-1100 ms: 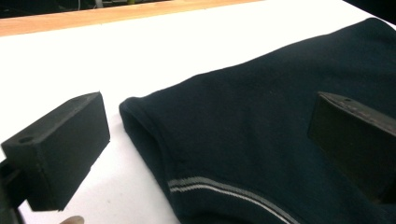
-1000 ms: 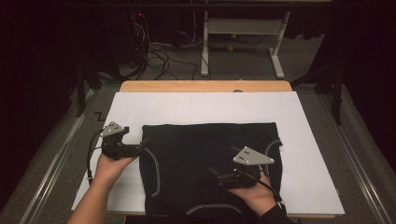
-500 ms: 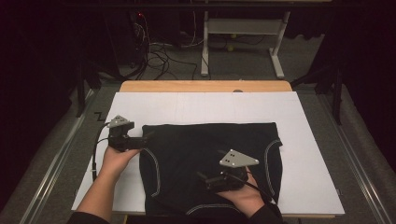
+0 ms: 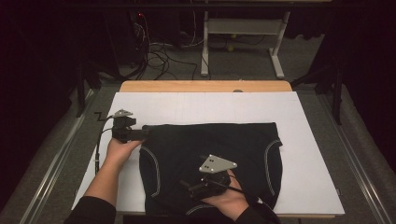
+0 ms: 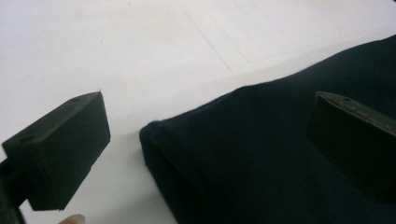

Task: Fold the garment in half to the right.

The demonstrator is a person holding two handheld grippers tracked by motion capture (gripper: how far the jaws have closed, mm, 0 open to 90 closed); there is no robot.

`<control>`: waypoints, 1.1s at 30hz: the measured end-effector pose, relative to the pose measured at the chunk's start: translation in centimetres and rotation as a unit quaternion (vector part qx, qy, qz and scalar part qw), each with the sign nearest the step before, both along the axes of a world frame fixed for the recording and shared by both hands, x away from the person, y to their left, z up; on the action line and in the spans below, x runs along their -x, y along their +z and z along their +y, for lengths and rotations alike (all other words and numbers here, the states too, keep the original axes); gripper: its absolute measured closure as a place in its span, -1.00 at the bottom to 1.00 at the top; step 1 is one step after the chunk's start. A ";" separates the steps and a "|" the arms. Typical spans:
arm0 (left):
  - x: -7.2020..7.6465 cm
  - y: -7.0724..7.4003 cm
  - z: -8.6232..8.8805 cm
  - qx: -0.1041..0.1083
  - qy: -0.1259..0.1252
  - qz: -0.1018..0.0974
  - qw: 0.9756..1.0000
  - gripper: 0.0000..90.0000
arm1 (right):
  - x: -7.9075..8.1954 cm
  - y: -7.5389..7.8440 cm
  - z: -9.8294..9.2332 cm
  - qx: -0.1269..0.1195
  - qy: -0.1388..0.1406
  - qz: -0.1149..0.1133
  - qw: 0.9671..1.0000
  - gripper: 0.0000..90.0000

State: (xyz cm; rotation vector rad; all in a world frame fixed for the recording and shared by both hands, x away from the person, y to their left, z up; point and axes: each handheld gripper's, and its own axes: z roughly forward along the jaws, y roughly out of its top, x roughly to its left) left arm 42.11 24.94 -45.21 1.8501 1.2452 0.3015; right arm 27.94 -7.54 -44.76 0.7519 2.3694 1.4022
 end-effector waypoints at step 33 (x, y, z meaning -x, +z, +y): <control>-0.2 -3.1 -1.4 -0.011 0.034 0.055 0.998 0.51 | 3.3 -1.9 7.2 0.084 0.087 0.060 0.991 -0.68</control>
